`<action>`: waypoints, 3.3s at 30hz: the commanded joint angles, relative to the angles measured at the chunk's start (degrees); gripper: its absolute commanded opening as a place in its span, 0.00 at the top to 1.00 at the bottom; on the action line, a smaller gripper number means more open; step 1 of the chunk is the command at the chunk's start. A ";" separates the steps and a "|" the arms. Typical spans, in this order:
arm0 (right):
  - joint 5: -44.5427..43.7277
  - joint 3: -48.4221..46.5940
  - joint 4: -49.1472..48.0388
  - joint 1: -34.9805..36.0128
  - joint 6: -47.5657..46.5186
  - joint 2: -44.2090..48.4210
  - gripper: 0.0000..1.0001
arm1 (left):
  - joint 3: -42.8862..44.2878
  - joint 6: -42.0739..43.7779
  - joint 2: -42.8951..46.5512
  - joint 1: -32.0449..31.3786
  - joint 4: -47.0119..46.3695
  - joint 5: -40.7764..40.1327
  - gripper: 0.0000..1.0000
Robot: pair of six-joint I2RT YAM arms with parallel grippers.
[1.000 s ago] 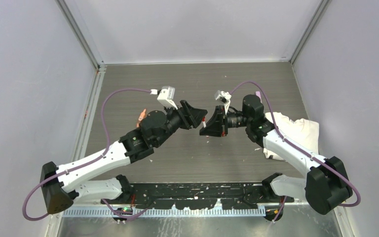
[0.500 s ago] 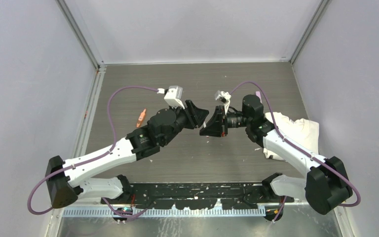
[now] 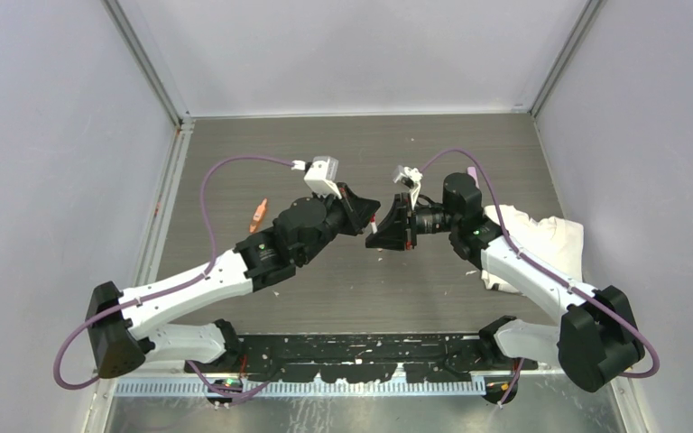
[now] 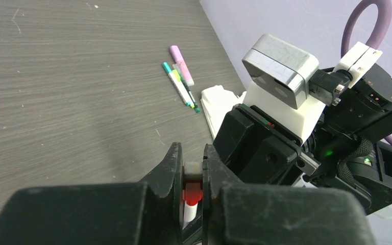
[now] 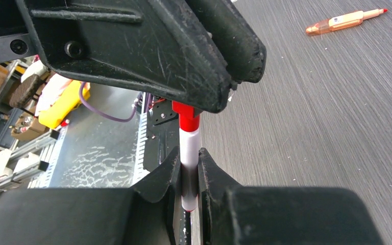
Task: Insert the pens into the pen caps
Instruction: Press the pen cap onto the pen.
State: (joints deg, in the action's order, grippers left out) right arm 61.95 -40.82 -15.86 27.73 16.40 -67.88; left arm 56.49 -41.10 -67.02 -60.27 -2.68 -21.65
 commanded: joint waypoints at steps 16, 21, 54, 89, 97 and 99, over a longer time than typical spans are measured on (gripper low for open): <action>-7.25 -5.94 9.86 -2.34 -10.86 4.39 0.99 | -10.12 1.35 3.82 0.46 -10.03 26.27 0.99; -9.08 -7.38 12.93 -2.78 -12.49 4.90 0.99 | -14.27 -2.81 1.38 0.55 -15.68 37.38 0.99; -16.76 -5.85 14.82 -7.44 -16.57 5.40 0.99 | -27.46 -27.15 -8.75 -12.55 -36.30 37.67 0.99; -7.81 -3.35 8.39 -10.51 -13.69 4.54 0.99 | -21.16 -14.78 -5.24 -17.79 -15.76 34.44 0.99; 1.15 -2.85 9.03 -10.50 -16.16 3.10 0.99 | -21.78 -7.82 1.79 -16.39 -17.02 20.71 0.73; 2.13 -2.80 9.09 -10.54 -16.15 3.02 0.99 | -22.29 -6.28 3.51 -16.14 -19.14 17.75 0.61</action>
State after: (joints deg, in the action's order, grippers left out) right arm 72.14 -39.09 10.22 21.30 -0.14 -63.92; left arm 36.71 -49.89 -66.43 -69.23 -25.85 -17.28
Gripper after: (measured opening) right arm 0.204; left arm 0.313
